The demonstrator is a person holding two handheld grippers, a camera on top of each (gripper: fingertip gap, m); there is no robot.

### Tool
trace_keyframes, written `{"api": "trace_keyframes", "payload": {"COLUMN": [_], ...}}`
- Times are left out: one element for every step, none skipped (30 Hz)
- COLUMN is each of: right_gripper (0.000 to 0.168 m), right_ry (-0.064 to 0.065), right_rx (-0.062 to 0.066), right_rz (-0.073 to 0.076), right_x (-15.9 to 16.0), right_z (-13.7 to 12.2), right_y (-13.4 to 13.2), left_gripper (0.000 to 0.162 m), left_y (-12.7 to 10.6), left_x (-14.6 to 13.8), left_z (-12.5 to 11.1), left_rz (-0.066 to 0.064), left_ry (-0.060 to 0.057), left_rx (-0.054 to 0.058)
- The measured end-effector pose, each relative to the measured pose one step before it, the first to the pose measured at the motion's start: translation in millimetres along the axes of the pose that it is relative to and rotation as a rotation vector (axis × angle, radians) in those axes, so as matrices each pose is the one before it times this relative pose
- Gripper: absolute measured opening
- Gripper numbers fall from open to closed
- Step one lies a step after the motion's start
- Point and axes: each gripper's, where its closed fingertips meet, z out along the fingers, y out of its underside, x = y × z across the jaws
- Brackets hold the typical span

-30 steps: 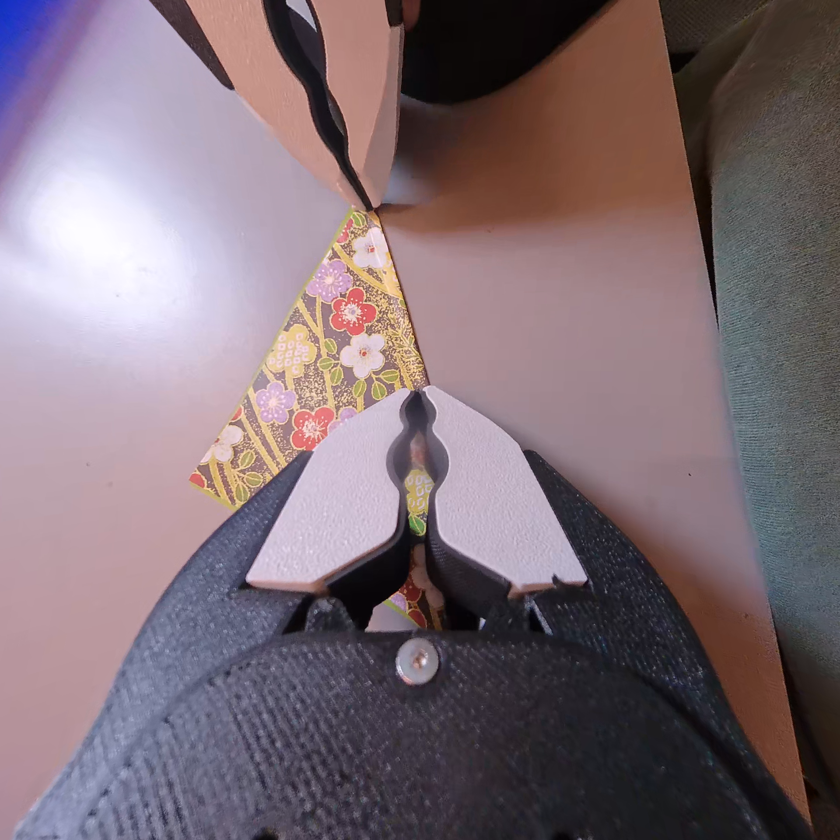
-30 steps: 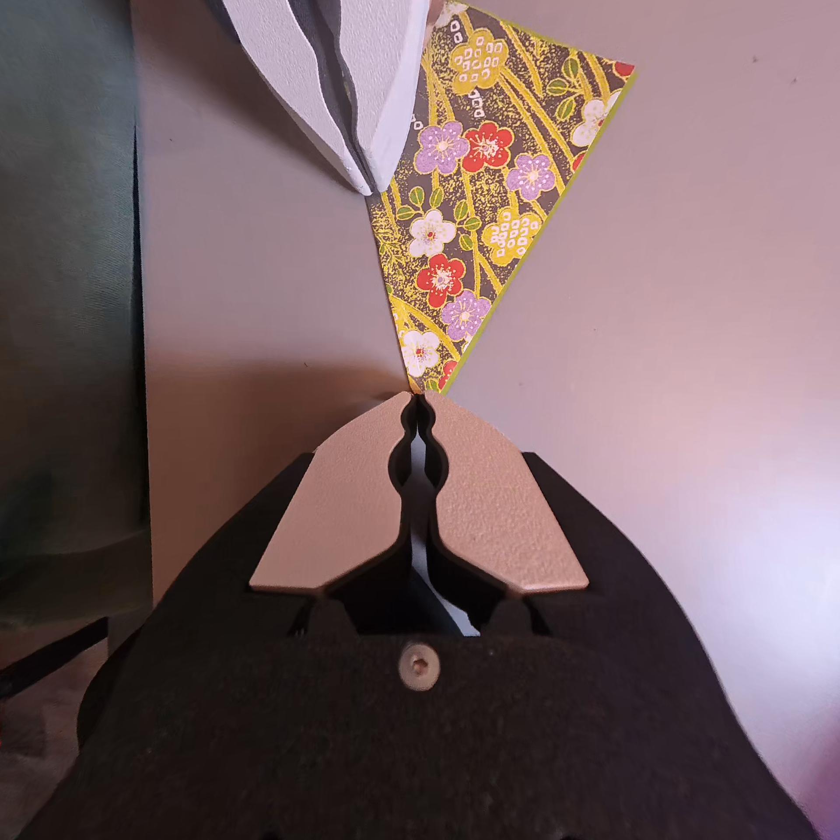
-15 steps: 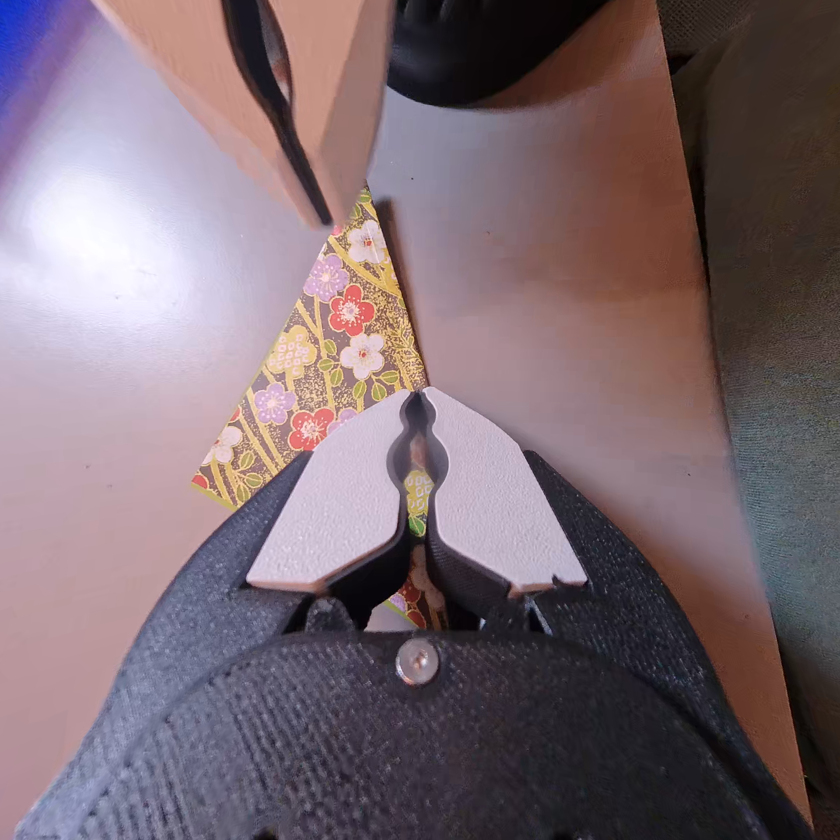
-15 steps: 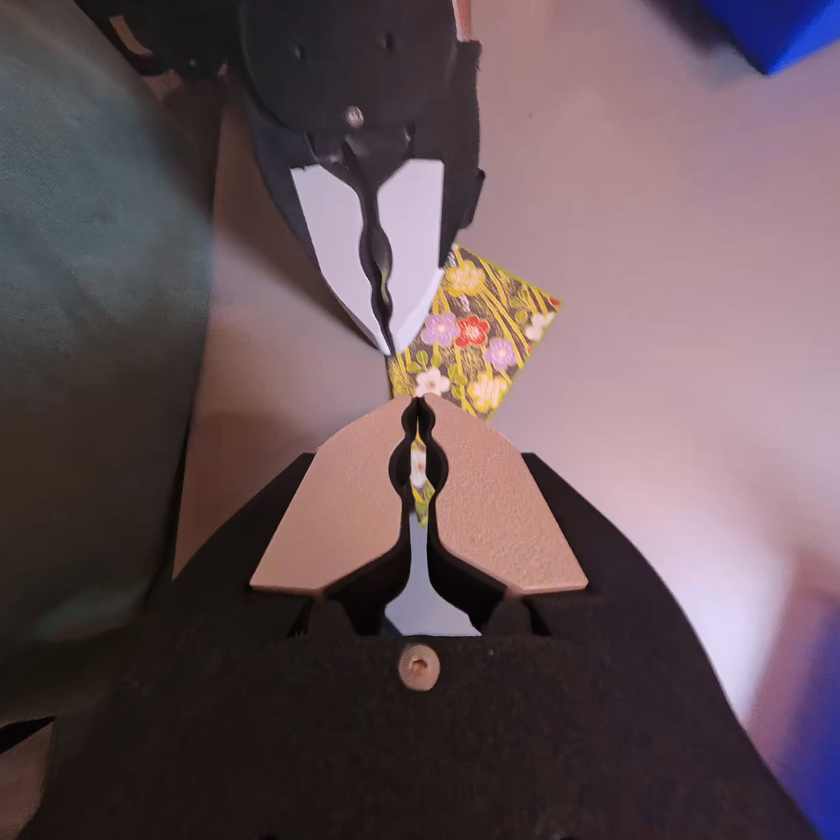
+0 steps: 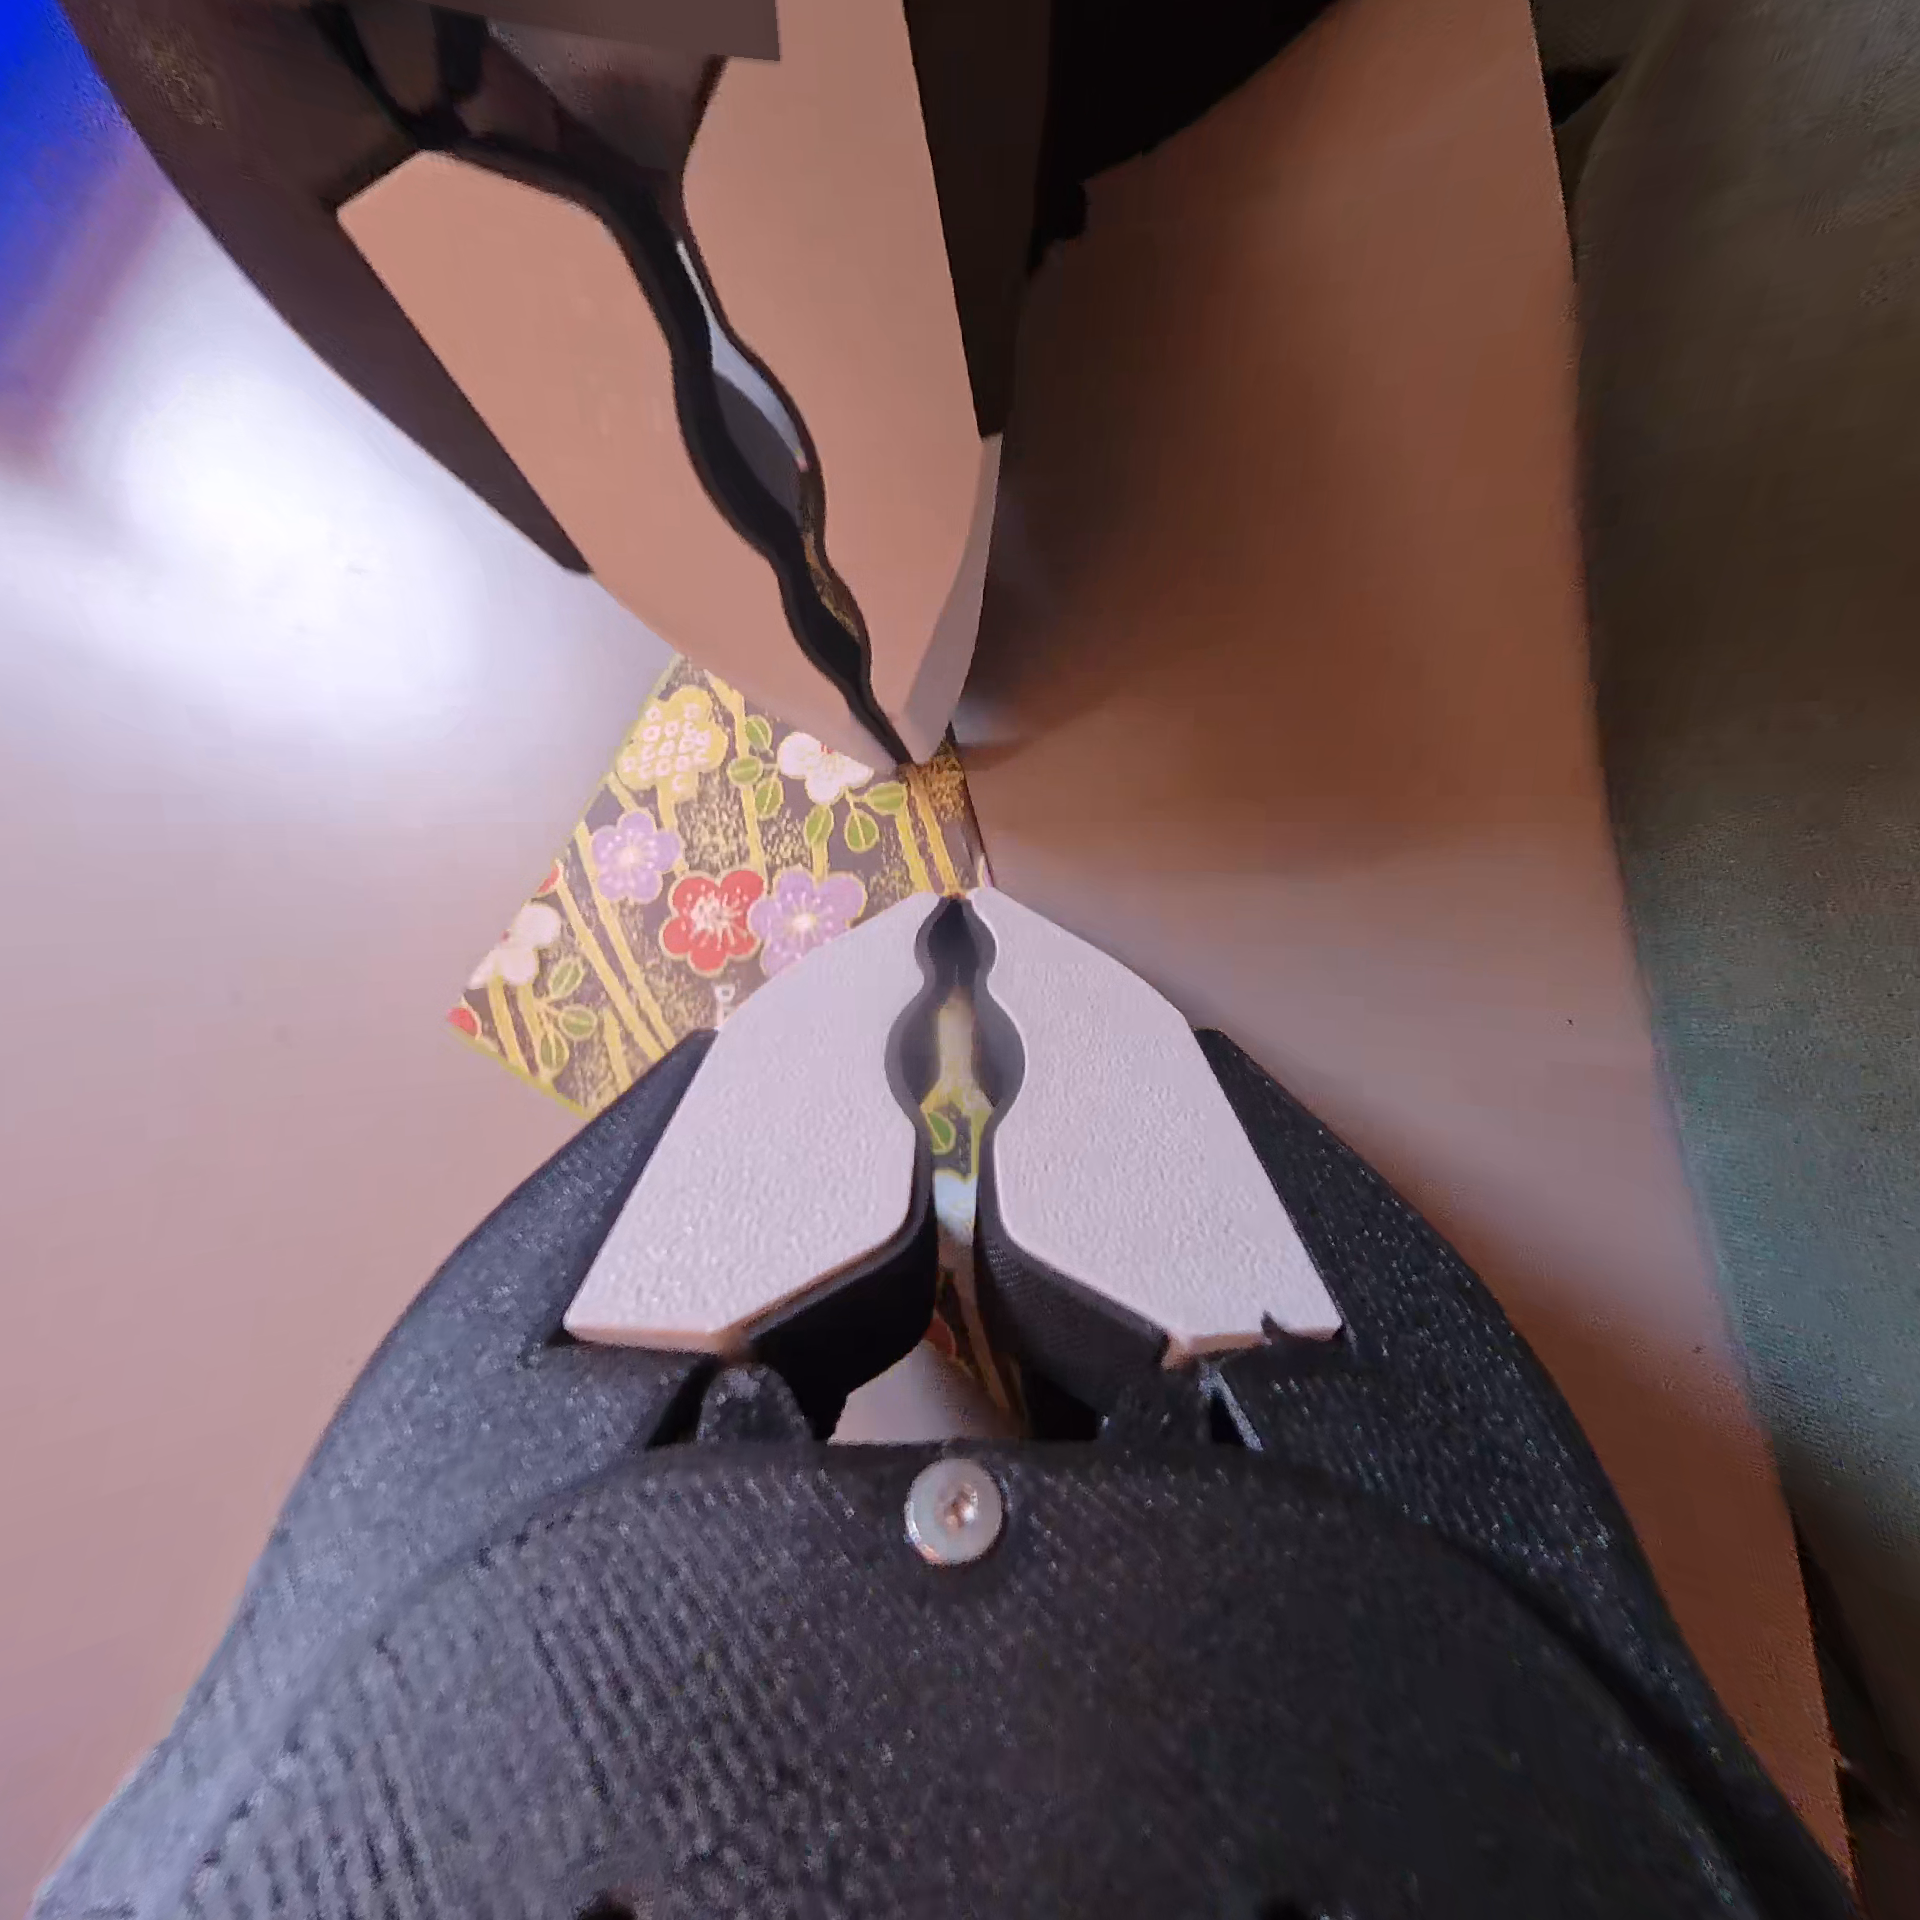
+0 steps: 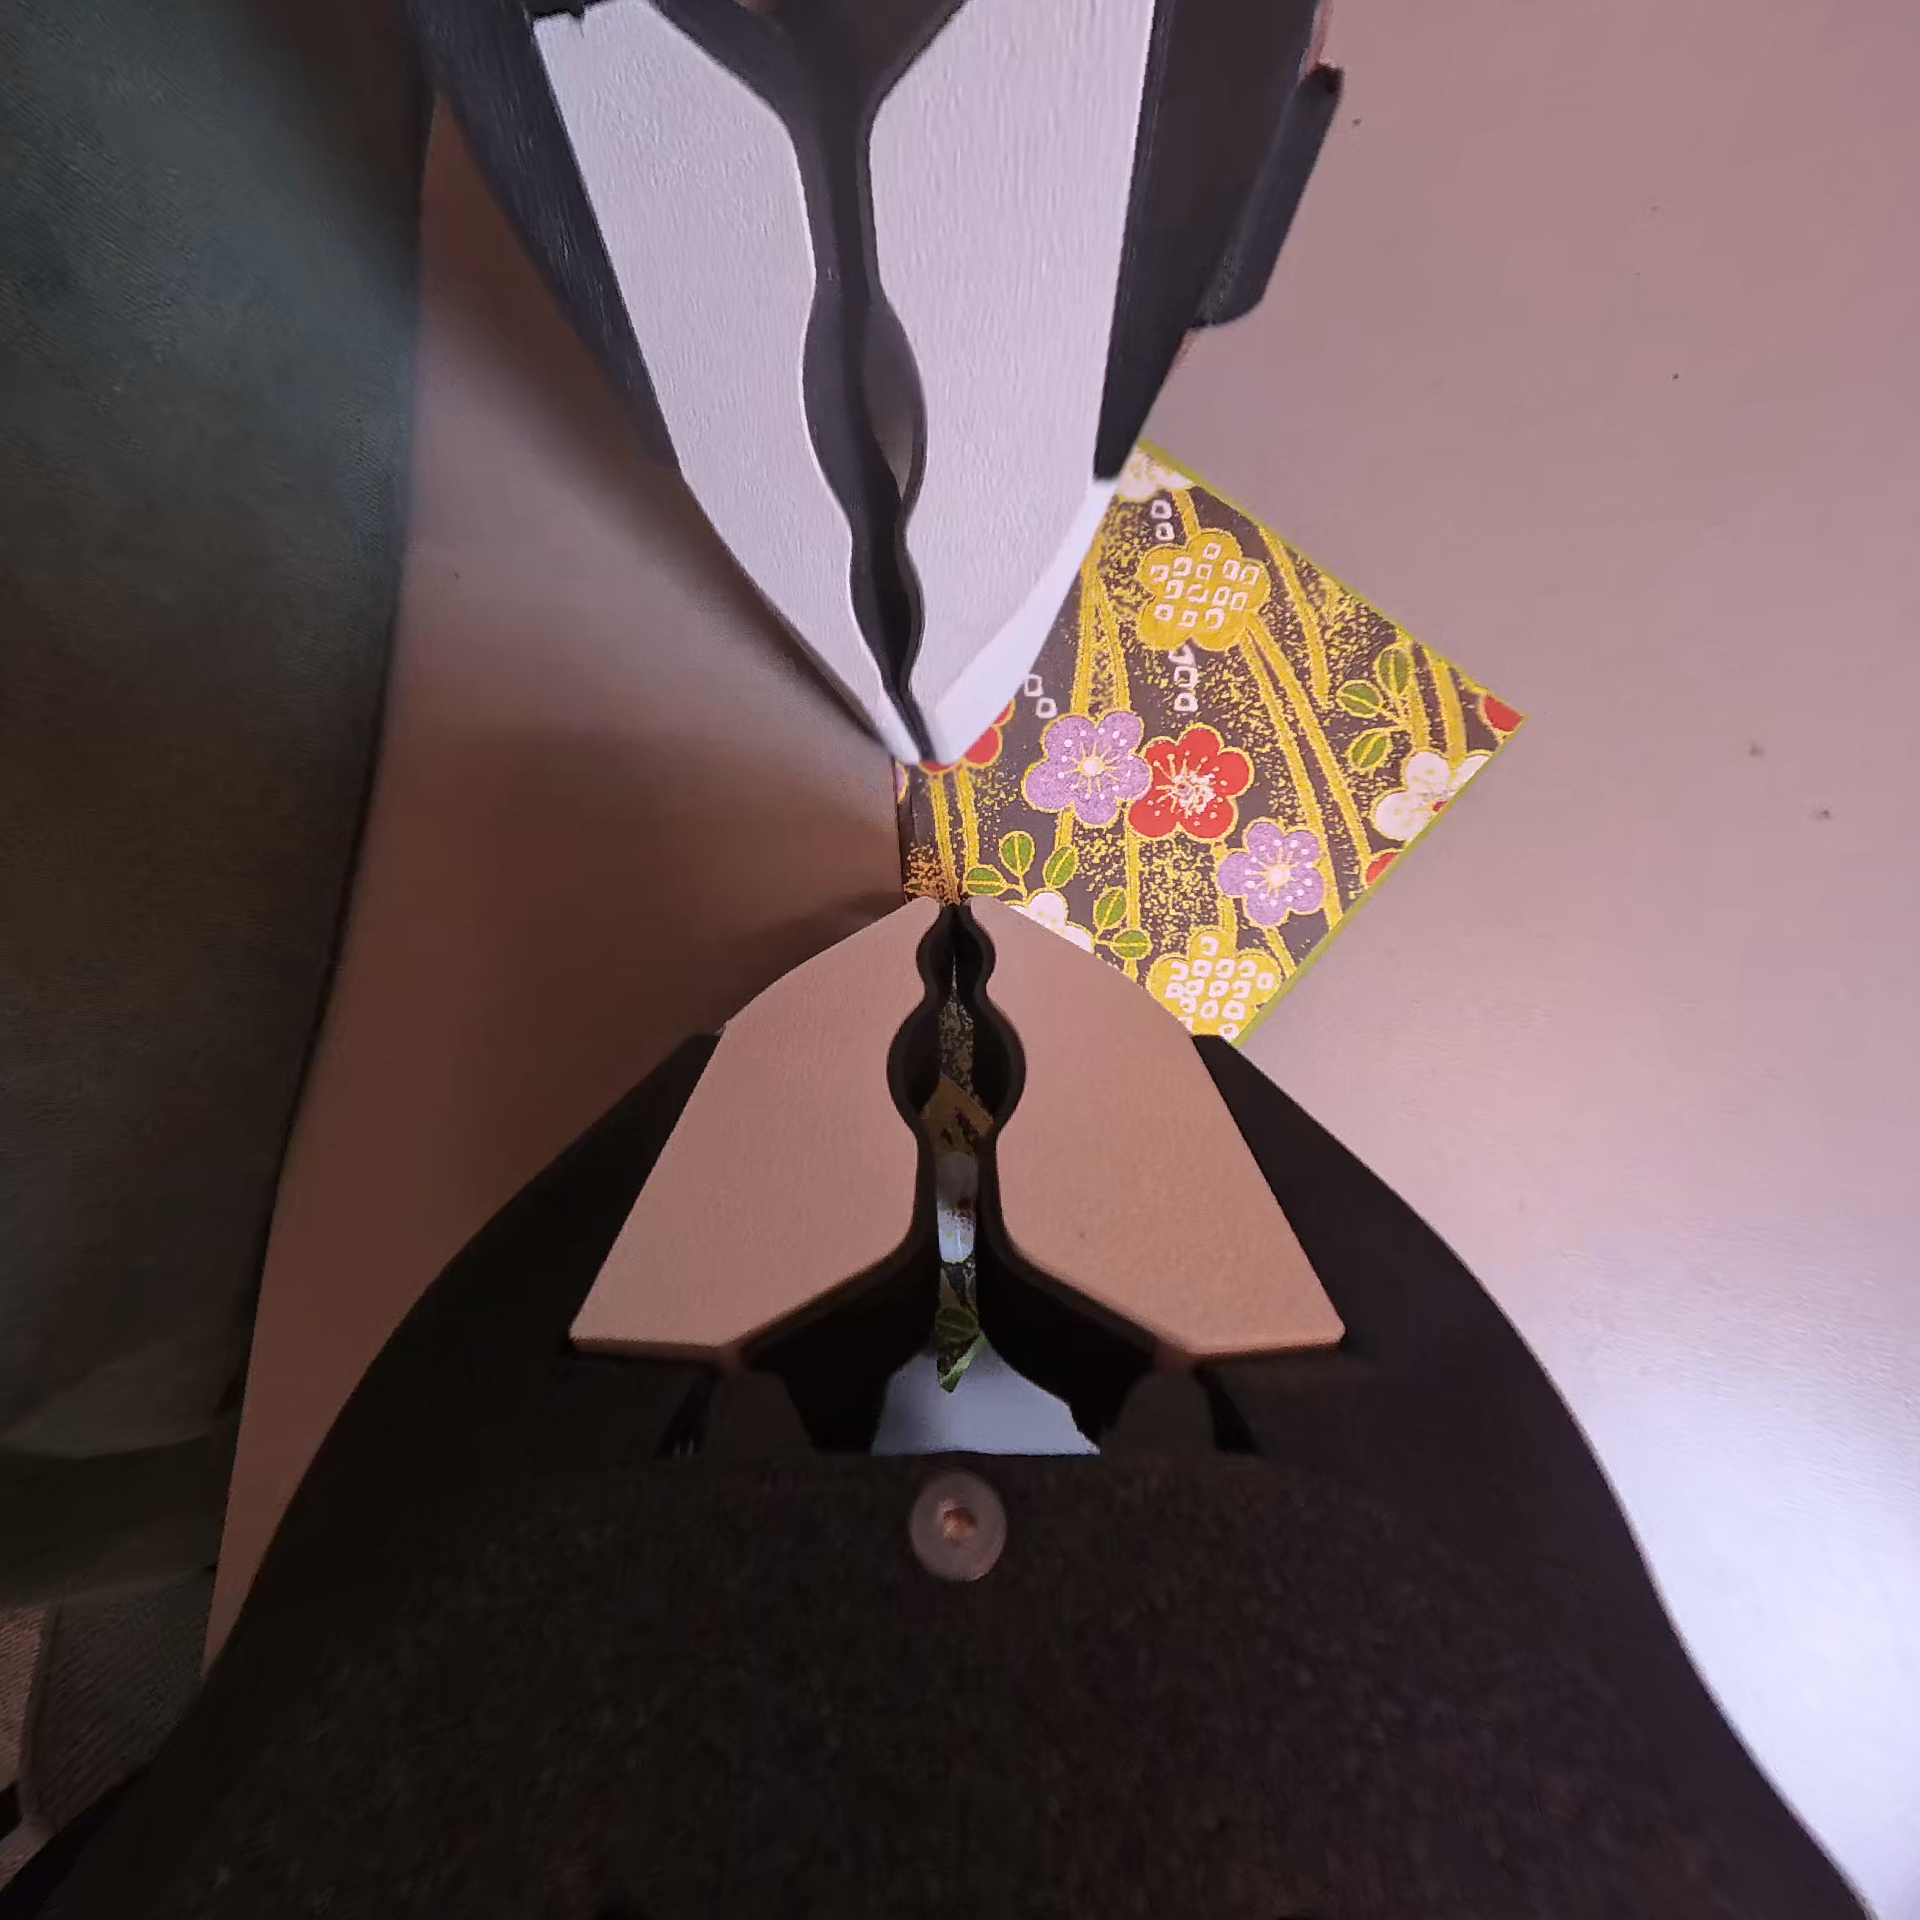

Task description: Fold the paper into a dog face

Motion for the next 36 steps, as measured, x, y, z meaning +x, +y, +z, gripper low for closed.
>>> {"api": "trace_keyframes", "payload": {"right_gripper": [0.000, 0.000, 0.000, 0.000, 0.000, 0.000, 0.000, 0.000, 0.000, 0.000, 0.000, 0.000, 0.000, 0.000, 0.000, 0.000, 0.000, 0.000, 0.000, 0.000, 0.000, 0.000, 0.000, 0.000, 0.000, 0.000, 0.000, 0.000, 0.000, 0.000, 0.000, 0.000, 0.000, 0.000, 0.000, 0.000], "right_ry": [0.0039, 0.0014, -0.0010, -0.0012, 0.0002, 0.0022, 0.0031, 0.0028, 0.0026, 0.0025, 0.0020, 0.0007, -0.0003, -0.0005, -0.0007, -0.0007, -0.0009, -0.0014, -0.0010, -0.0004, 0.0002, 0.0005, 0.0009, 0.0014, 0.0012, 0.0006, 0.0000, -0.0001, -0.0003, -0.0005, 0.0002, 0.0011, 0.0016, 0.0015, 0.0013, 0.0011], "right_rx": [-0.0001, 0.0008, 0.0020, 0.0024, 0.0006, -0.0010, -0.0008, -0.0001, 0.0003, 0.0004, 0.0007, 0.0011, 0.0007, -0.0002, -0.0009, -0.0012, -0.0012, -0.0012, -0.0014, -0.0015, -0.0007, 0.0002, 0.0004, 0.0005, 0.0007, 0.0008, 0.0006, 0.0001, -0.0003, -0.0003, 0.0002, 0.0001, -0.0008, -0.0002, 0.0008, -0.0002], "right_rz": [-0.0046, -0.0017, 0.0009, -0.0007, -0.0006, -0.0013, -0.0020, -0.0001, 0.0003, 0.0005, 0.0006, 0.0007, 0.0009, 0.0003, 0.0002, 0.0002, 0.0005, 0.0008, 0.0002, -0.0002, -0.0002, 0.0003, 0.0007, 0.0002, -0.0007, -0.0005, -0.0002, -0.0006, -0.0010, -0.0008, -0.0010, -0.0013, -0.0010, 0.0003, 0.0015, -0.0002], "right_x": [-0.06, 0.01, 0.00, -0.01, -0.04, 0.00, -0.06, -0.04, -0.09, -0.01, 0.02, -0.06, 0.00, -0.08, 0.01, 0.01, -0.05, -0.02, -0.02, -0.03, -0.04, -0.06, -0.03, -0.03, 0.00, -0.08, 0.01, -0.06, -0.06, -0.01, 0.00, -0.07, -0.03, 0.05, -0.08, -0.06], "right_z": [0.05, 0.11, 0.03, 0.06, 0.00, 0.12, 0.01, -0.02, 0.09, 0.00, 0.10, 0.06, 0.06, -0.01, 0.12, 0.04, 0.02, 0.09, 0.09, 0.01, 0.10, -0.03, 0.07, 0.08, 0.02, 0.10, -0.01, 0.10, 0.04, -0.02, 0.10, -0.08, -0.20, -0.23, -0.28, -0.22], "right_y": [0.10, 0.04, 0.04, 0.00, 0.01, 0.11, 0.10, 0.09, 0.10, 0.04, 0.04, 0.07, 0.05, 0.02, 0.01, 0.13, -0.01, 0.05, 0.07, 0.03, 0.07, 0.06, 0.08, 0.08, -0.01, 0.03, 0.00, 0.04, -0.04, 0.04, 0.04, 0.15, 0.34, 0.35, 0.38, 0.35], "left_gripper": [0.000, 0.000, 0.000, 0.000, 0.000, 0.000, 0.000, 0.001, 0.000, 0.000, 0.000, 0.000, 0.000, 0.000, 0.001, 0.000, 0.001, 0.001, 0.001, 0.001, 0.001, 0.001, 0.001, 0.001, 0.001, 0.001, 0.002, 0.001, 0.001, 0.001, 0.001, 0.001, 0.001, 0.001, 0.001, 0.001], "left_y": [2.09, 2.02, 1.92, 1.54, 1.60, 1.86, 1.76, 1.84, 2.25, 3.19, 3.65, 3.88, 3.95, 2.84, 2.54, 2.35, 2.07, 2.11, 1.70, 1.01, 0.98, 1.29, 2.12, 2.54, 1.98, 1.41, 1.41, 1.02, 0.73, 0.99, 0.57, 1.75, 2.76, 2.14, 0.66, 1.96], "left_x": [0.86, 1.26, 1.11, 1.06, 1.11, 1.03, 1.18, 2.15, 1.83, 0.81, 0.17, -0.17, 0.10, 0.49, 0.53, 0.27, 0.29, 0.32, 0.36, 0.29, 0.28, 0.44, 0.12, -0.45, 0.27, 0.22, 0.28, 0.11, 0.00, 0.14, 0.13, 0.17, 0.19, 0.26, 0.21, 0.16], "left_z": [-1.91, -1.96, -1.76, -1.44, -1.59, -1.71, -1.68, -1.84, -2.32, -2.83, -2.85, -2.93, -3.00, -2.34, -1.98, -1.91, -1.51, -1.51, -1.11, -0.62, -0.72, -0.78, -1.31, -1.57, -1.16, -0.90, -0.81, -0.57, -0.48, -0.51, -0.41, -0.87, -1.44, -1.04, -0.34, -0.98], "left_rz": [-0.0025, -0.0011, 0.0004, 0.0030, 0.0029, 0.0027, 0.0042, 0.0052, -0.0009, 0.0009, -0.0015, -0.0084, -0.0146, -0.0180, -0.0083, -0.0033, -0.0114, -0.0189, -0.0170, -0.0161, -0.0065, -0.0058, -0.0044, -0.0061, -0.0113, -0.0057, 0.0002, 0.0004, -0.0018, -0.0023, -0.0022, 0.0016, 0.0011, -0.0026, -0.0073, -0.0031], "left_ry": [-0.0101, -0.0083, -0.0098, -0.0109, -0.0089, -0.0080, -0.0074, -0.0011, -0.0014, -0.0072, -0.0096, -0.0075, -0.0008, 0.0034, -0.0011, -0.0027, 0.0024, 0.0102, 0.0114, 0.0104, 0.0080, 0.0088, 0.0071, 0.0048, 0.0091, 0.0034, -0.0008, 0.0003, 0.0044, 0.0074, 0.0082, 0.0075, 0.0075, 0.0067, 0.0045, 0.0033], "left_rx": [0.0018, -0.0037, -0.0044, -0.0025, -0.0032, -0.0049, -0.0050, -0.0042, -0.0067, -0.0089, -0.0070, -0.0052, -0.0041, 0.0012, -0.0050, -0.0132, -0.0153, -0.0160, -0.0116, -0.0087, -0.0103, -0.0149, -0.0176, -0.0141, -0.0048, -0.0032, -0.0096, -0.0106, -0.0100, -0.0109, -0.0102, -0.0180, -0.0224, -0.0134, -0.0030, -0.0149]}}
